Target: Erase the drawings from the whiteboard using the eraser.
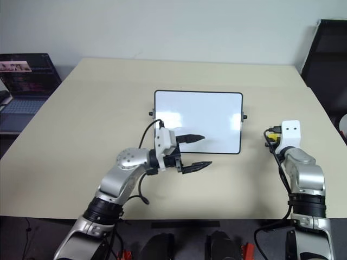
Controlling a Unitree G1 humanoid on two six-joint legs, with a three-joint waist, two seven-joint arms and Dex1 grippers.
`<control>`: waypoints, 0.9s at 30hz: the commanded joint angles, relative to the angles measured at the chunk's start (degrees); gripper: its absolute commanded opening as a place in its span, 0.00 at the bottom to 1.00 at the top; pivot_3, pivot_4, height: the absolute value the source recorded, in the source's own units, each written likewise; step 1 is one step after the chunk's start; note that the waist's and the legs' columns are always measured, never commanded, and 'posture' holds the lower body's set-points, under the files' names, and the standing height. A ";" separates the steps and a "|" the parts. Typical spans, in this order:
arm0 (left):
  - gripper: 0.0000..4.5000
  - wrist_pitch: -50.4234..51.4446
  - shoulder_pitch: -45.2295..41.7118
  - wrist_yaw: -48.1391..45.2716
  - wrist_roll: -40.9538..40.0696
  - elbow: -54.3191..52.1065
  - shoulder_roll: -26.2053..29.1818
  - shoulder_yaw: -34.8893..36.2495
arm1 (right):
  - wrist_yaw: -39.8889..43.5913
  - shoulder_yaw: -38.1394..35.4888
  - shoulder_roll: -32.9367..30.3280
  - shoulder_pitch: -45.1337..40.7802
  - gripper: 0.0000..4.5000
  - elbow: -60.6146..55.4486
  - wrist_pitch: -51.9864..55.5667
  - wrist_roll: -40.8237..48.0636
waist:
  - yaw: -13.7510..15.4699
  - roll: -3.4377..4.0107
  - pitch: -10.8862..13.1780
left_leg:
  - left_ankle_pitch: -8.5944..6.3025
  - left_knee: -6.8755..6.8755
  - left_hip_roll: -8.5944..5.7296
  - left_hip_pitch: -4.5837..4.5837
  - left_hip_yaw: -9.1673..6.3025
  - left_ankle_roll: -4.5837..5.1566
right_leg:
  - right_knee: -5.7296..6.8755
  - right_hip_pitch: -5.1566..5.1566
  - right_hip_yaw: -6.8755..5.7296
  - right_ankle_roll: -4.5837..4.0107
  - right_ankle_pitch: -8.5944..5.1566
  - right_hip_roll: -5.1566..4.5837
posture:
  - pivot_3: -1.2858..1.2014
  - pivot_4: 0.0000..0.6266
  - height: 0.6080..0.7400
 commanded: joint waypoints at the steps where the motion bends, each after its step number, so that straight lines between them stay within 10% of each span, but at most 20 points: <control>1: 0.98 -0.49 -1.14 0.37 -0.39 -1.88 -0.09 1.13 | -0.26 -0.61 -1.03 -1.53 0.34 -0.76 -1.09 0.04 | 0.00 0.00 0.00 | 0.00 0.00 0.00 0.00 0.00 0.00 | 0.00 0.00 0.00 0.00 0.00 0.00 | 0.52 0.24 1.00; 27: 0.99 -1.86 -1.24 1.83 1.17 -1.01 -1.07 0.71 | -0.01 -1.17 -1.76 -1.70 0.26 -0.79 -0.82 1.23 | 0.00 0.00 0.00 | 0.00 0.01 0.00 0.00 0.00 0.00 | 0.02 0.00 0.01 0.00 0.00 0.00 | 0.52 0.24 1.00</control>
